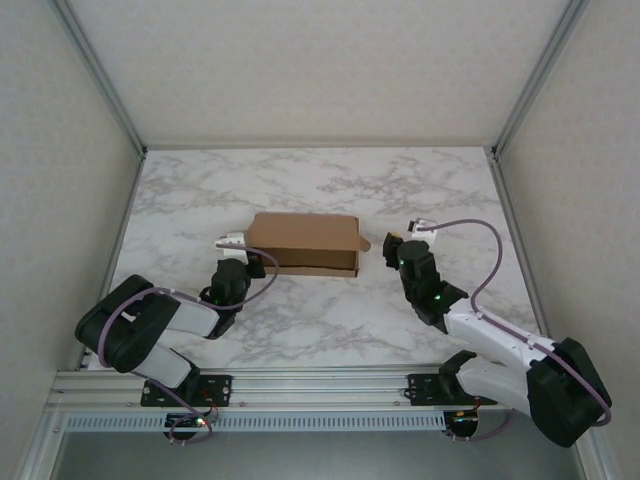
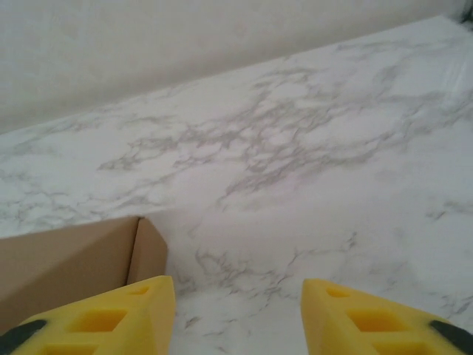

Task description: Fold the paper box

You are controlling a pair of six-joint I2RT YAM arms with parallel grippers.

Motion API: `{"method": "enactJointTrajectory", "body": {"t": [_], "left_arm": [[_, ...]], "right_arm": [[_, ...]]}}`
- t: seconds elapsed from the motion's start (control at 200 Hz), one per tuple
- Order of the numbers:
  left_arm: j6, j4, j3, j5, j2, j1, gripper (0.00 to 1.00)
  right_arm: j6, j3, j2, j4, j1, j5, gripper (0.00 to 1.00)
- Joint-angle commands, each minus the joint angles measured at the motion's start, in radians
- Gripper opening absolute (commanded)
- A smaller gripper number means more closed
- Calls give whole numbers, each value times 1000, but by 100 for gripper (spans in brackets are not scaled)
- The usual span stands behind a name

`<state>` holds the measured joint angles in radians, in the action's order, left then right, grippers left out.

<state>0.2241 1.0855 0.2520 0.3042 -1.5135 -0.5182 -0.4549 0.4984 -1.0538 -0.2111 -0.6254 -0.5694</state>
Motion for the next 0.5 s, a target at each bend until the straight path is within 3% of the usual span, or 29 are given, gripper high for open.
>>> {"method": "enactJointTrajectory", "body": {"t": [0.0, 0.08, 0.17, 0.325, 0.496], "left_arm": [[1, -61, 3, 19, -3, -5, 0], [1, -67, 3, 21, -1, -5, 0], [6, -70, 3, 21, 2, -5, 0], [9, -68, 0, 22, -1, -8, 0], [8, -83, 0, 27, -3, -14, 0]], "right_arm": [[51, 115, 18, 168, 4, -52, 44], [89, 208, -3, 175, 5, 50, 39], [29, 371, -74, 288, 4, 223, 36], [-67, 602, -286, 451, -2, 518, 37], [-127, 630, -446, 422, -28, 600, 36]]}}
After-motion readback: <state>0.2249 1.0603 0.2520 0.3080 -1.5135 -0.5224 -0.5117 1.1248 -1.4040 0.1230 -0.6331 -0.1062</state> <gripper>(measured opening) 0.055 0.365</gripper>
